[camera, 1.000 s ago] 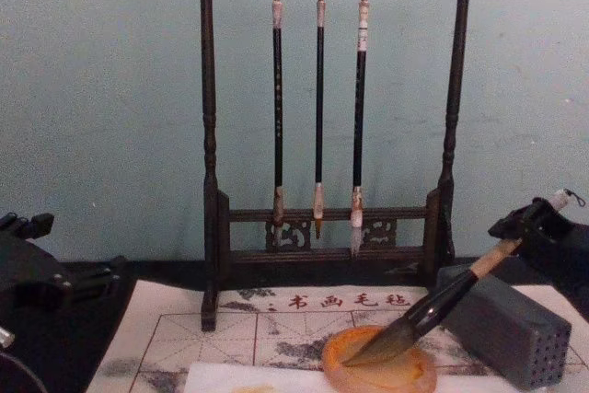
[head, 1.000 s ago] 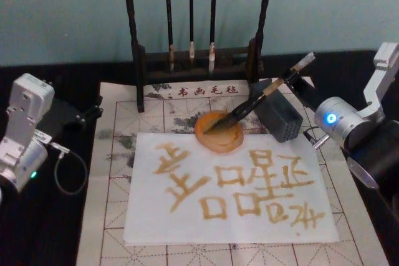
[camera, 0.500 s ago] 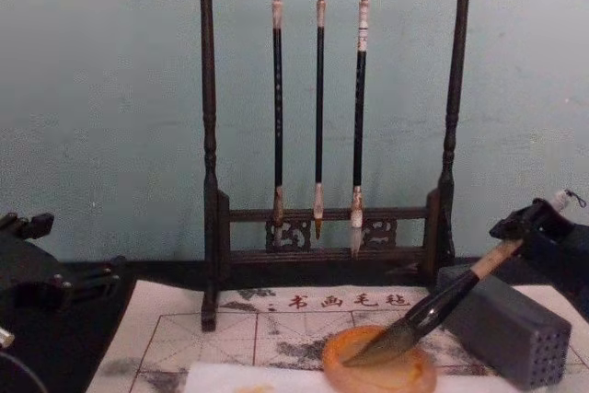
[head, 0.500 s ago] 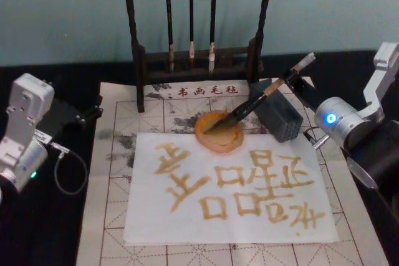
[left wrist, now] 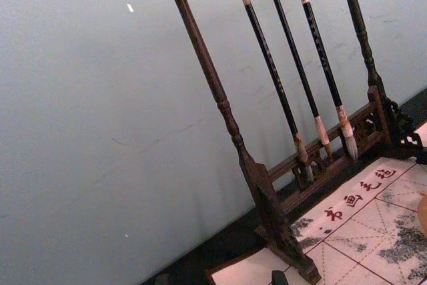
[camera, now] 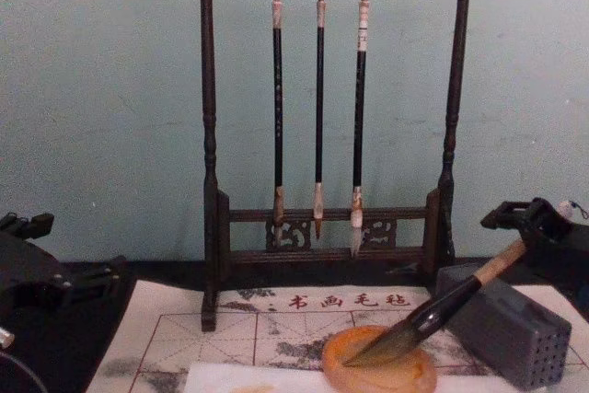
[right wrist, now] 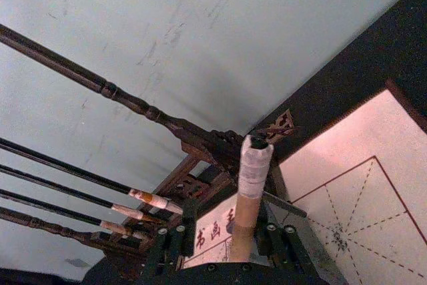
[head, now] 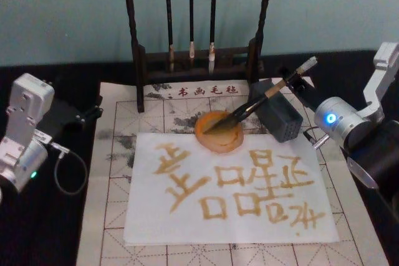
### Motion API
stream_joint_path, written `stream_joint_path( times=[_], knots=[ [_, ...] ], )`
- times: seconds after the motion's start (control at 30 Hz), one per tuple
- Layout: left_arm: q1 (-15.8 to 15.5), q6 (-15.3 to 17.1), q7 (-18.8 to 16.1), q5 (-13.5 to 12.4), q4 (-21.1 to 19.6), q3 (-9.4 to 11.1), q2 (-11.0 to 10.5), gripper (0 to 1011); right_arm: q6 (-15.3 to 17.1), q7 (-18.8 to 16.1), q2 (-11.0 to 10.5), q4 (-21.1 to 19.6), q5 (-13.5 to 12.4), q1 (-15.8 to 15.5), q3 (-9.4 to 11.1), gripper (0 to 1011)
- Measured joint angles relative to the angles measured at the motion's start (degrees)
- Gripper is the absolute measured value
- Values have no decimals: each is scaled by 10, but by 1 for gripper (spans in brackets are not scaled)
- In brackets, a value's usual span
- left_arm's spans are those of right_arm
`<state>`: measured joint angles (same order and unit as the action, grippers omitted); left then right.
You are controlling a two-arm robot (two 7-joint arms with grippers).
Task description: Pick up the brush from the inkstone, write on the paper, then place the brush back to its original position.
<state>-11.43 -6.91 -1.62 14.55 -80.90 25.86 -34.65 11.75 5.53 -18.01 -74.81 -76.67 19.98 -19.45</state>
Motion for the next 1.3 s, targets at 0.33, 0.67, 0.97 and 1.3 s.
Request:
stream_joint_path(
  times=[0.33,0.67,0.97,1.3],
  knots=[
    [0,0,0,0,0,0,0,1001,1,0,0,0,0,0,1,803],
    [0,0,0,0,0,0,0,1001,1,-1,0,0,1,0,1,1002],
    [0,0,0,0,0,0,0,1001,1,0,-25,-21,-9,-18,-2,1002],
    [0,0,0,0,0,0,0,1001,-28,-44,-103,-114,13,-96,-11,1002]
  ],
)
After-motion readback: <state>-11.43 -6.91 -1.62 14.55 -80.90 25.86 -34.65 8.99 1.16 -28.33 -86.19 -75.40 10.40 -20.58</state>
